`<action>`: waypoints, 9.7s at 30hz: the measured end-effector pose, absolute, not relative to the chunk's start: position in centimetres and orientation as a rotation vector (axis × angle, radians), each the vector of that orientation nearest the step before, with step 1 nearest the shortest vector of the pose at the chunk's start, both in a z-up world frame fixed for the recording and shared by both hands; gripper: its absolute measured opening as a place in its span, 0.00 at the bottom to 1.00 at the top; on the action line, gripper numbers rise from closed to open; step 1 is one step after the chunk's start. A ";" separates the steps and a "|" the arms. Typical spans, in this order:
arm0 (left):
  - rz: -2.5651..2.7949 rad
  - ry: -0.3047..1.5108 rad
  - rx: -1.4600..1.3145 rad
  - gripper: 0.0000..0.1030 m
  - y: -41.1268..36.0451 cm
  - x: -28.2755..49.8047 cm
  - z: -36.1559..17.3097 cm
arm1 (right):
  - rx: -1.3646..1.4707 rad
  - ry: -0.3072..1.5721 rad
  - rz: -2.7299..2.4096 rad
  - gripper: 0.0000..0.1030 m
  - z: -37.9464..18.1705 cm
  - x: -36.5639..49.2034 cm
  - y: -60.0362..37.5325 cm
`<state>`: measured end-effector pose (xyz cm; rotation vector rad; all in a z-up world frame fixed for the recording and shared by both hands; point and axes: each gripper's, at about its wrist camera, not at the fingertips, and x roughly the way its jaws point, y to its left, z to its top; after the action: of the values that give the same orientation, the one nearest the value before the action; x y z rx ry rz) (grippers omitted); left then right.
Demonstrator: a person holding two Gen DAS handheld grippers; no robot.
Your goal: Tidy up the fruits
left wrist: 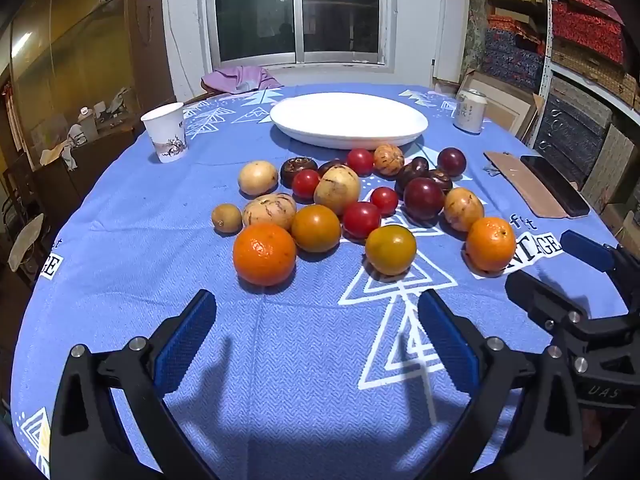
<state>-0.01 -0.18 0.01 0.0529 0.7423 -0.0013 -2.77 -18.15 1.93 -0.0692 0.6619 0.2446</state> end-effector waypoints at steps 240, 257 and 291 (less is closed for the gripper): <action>0.089 0.772 -0.177 0.91 10.0 16.3 3.9 | 0.181 0.655 0.361 0.77 8.3 13.4 -22.5; 0.085 0.926 -0.207 0.91 12.5 11.8 -2.5 | 0.512 0.834 0.289 0.80 2.1 14.8 -28.7; 0.002 0.839 0.035 0.53 9.5 11.6 -2.7 | 0.472 0.844 0.294 0.86 2.0 14.6 -27.7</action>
<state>11.58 9.50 -2.70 0.0347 0.8394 0.0019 14.57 -27.66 2.04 0.4718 0.8437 0.2937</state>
